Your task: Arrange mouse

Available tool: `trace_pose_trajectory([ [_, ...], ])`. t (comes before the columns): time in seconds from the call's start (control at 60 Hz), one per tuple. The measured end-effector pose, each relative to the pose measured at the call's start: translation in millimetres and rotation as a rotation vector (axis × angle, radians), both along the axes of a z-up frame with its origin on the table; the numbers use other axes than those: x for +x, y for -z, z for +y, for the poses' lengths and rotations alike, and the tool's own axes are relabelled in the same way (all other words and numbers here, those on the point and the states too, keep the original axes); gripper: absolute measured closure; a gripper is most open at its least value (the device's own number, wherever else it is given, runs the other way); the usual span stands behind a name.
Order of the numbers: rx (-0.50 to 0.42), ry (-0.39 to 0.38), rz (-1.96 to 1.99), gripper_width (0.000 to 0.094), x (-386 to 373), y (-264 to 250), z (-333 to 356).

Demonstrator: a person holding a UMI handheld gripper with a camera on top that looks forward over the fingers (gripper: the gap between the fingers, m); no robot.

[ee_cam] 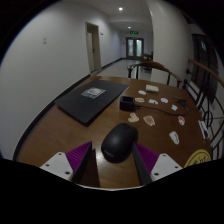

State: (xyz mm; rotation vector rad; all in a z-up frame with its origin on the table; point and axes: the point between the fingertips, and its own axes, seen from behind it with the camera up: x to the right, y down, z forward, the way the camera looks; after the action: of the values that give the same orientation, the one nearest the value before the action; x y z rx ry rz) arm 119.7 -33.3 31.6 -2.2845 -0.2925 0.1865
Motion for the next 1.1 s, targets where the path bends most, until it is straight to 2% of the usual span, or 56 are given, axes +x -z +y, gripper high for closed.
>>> trace_pose_trajectory([
  [0.1,0.012,0.017,-0.031,0.0148,20.6,-6.8,12.0],
  [0.133,0.019,0.035,-0.036,0.0285,30.5,-9.5,14.6],
  [0.183,0.02,0.044,-0.02,0.0418,51.7,-14.7,4.9],
  [0.35,0.005,0.012,0.001,0.0606,74.7,-25.0,12.8],
  [0.4,0.03,-0.003,0.014,0.0614,86.7,-45.9,8.2],
  [0.45,0.103,-0.007,0.029,0.0616,101.6,-77.6,8.2],
  [0.517,0.205,-0.01,0.051,0.0617,139.9,-145.8,0.0],
  [0.617,0.317,0.075,0.027,0.0619,228.9,-222.1,-20.1],
  [0.7,0.352,0.165,-0.02,0.0618,329.0,-249.9,-35.7],
  [0.767,0.309,0.255,-0.085,0.062,401.6,-207.9,-31.5],
  [0.85,0.18,0.323,-0.114,0.062,456.3,-140.1,-48.2],
  [0.917,0.094,0.328,-0.103,0.0619,482.4,-94.1,-51.5],
  [1.1,-0.003,0.314,-0.036,0.0614,494.1,-39.7,-57.7],
])
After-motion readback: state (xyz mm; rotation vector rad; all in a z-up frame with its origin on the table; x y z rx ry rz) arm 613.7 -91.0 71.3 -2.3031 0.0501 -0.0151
